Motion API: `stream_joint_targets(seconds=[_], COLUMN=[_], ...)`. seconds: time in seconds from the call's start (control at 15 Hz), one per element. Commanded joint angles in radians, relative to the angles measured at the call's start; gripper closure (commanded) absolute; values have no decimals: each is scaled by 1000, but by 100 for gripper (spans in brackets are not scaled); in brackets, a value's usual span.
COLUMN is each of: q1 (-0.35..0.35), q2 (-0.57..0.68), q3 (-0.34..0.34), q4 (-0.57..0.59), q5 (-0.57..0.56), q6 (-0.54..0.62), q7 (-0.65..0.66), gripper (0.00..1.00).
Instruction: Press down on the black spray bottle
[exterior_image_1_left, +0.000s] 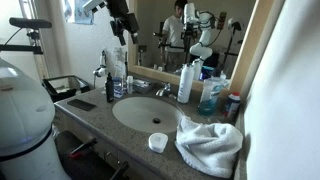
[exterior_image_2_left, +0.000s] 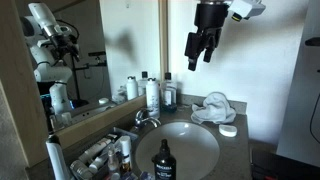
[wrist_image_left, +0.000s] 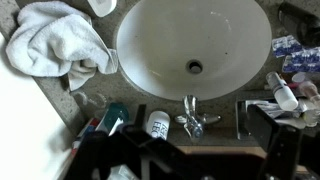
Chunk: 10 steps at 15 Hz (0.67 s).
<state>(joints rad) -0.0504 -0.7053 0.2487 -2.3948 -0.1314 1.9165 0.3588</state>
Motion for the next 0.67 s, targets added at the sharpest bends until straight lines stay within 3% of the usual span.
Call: stream_joint_targets(seconds=[0.0, 0.2, 0.6], q1=[17, 17, 95], q2=[4, 4, 86], q3=[-12, -12, 48], q4=[2, 2, 41], q5=[-10, -10, 68], q6=[-3, -3, 11], q7=[9, 9, 42], gripper=[0, 0, 0])
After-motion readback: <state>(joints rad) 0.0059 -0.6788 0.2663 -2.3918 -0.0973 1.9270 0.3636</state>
